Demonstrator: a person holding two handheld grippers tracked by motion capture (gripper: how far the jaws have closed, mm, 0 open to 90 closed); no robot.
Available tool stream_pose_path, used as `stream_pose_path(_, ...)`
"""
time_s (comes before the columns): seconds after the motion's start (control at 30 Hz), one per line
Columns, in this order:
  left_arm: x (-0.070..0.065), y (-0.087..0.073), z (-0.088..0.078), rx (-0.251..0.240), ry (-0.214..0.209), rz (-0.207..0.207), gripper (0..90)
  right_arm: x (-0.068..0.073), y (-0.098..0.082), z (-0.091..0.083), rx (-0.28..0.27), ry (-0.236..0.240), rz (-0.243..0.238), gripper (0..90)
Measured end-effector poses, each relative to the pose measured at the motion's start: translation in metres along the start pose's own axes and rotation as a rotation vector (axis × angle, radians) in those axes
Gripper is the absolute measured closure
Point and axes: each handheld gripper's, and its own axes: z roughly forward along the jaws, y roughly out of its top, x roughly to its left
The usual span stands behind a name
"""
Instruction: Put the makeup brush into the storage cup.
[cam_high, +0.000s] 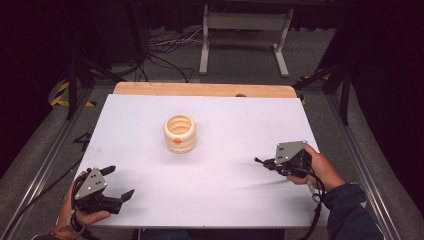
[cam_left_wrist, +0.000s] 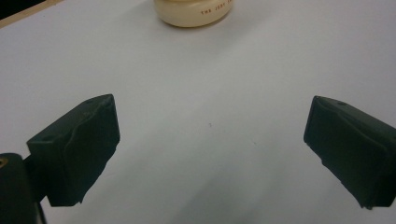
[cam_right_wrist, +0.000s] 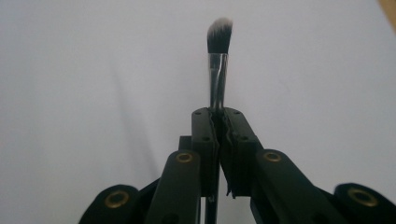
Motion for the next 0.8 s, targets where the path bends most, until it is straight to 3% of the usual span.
stream_pose_path(0.17,0.0,0.0,0.0,0.002,0.0,0.0,4.3,-0.004,-0.01,-0.016,-0.159,-0.073,0.106,85.0)
stream_pose_path(0.3,0.0,0.0,0.0,0.004,0.004,-0.002,4.5,-0.005,-0.017,-0.023,-0.26,-0.098,0.198,85.0)
stream_pose_path(0.43,0.001,0.0,-0.001,-0.007,0.007,-0.01,4.5,-0.005,-0.021,-0.026,-0.324,-0.119,0.263,85.0)
stream_pose_path(0.8,0.001,0.0,-0.001,-0.007,0.008,-0.01,4.4,-0.004,-0.024,-0.027,-0.447,-0.171,0.354,85.0)
